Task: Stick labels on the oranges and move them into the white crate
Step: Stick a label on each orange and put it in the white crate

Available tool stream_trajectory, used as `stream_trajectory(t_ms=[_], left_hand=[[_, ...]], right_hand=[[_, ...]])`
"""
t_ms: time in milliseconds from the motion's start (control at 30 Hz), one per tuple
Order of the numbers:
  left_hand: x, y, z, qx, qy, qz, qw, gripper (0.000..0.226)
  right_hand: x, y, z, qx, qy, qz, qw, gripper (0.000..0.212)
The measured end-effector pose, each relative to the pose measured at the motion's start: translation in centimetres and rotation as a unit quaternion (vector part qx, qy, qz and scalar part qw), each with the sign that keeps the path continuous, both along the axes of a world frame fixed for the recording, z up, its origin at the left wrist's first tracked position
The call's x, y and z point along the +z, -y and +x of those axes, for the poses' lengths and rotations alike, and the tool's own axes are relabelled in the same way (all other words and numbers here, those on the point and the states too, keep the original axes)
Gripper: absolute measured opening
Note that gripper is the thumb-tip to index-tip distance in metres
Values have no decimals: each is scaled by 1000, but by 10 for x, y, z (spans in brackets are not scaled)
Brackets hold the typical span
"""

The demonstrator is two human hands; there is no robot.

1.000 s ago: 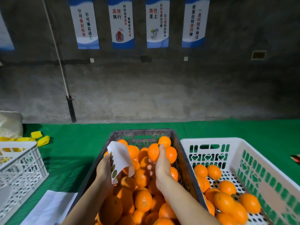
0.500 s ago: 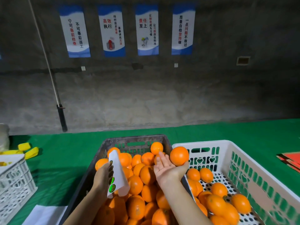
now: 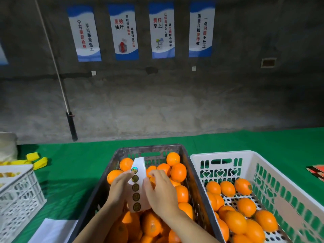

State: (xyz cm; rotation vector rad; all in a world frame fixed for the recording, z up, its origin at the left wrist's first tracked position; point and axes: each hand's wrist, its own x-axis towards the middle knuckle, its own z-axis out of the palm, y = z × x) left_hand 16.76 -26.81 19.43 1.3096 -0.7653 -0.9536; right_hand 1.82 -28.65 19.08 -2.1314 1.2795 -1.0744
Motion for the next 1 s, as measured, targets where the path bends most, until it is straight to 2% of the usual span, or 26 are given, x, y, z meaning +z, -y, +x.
stream_trajectory(t_ms=[67, 233, 467, 567, 633, 733, 867, 1000], left_hand=[[1, -2, 0, -25, 29, -8, 999, 24], [-2, -3, -2, -89, 121, -42, 988, 19], [-4, -5, -8, -133, 178, -34, 974, 30], [-6, -4, -11, -120, 197, -31, 972, 29], [-8, -3, -13, -88, 259, -56, 960, 27], [-6, -6, -12, -55, 332, -114, 935, 22], [-3, -10, -13, -36, 373, -100, 922, 20], [2, -11, -18, -57, 364, -112, 923, 16]], right_hand=[[-4, -2, 5, 39, -52, -43, 997, 37], [-2, 4, 6, 29, -39, -43, 998, 48], [-1, 2, 4, 18, -67, -72, 995, 48], [2, 1, 2, -30, -119, -177, 977, 41], [4, 1, 1, -45, -149, -206, 966, 48], [7, 3, -2, -66, -137, -201, 968, 53], [8, 3, -2, -84, -119, -216, 965, 48], [6, 4, -4, -73, -130, -226, 963, 42]])
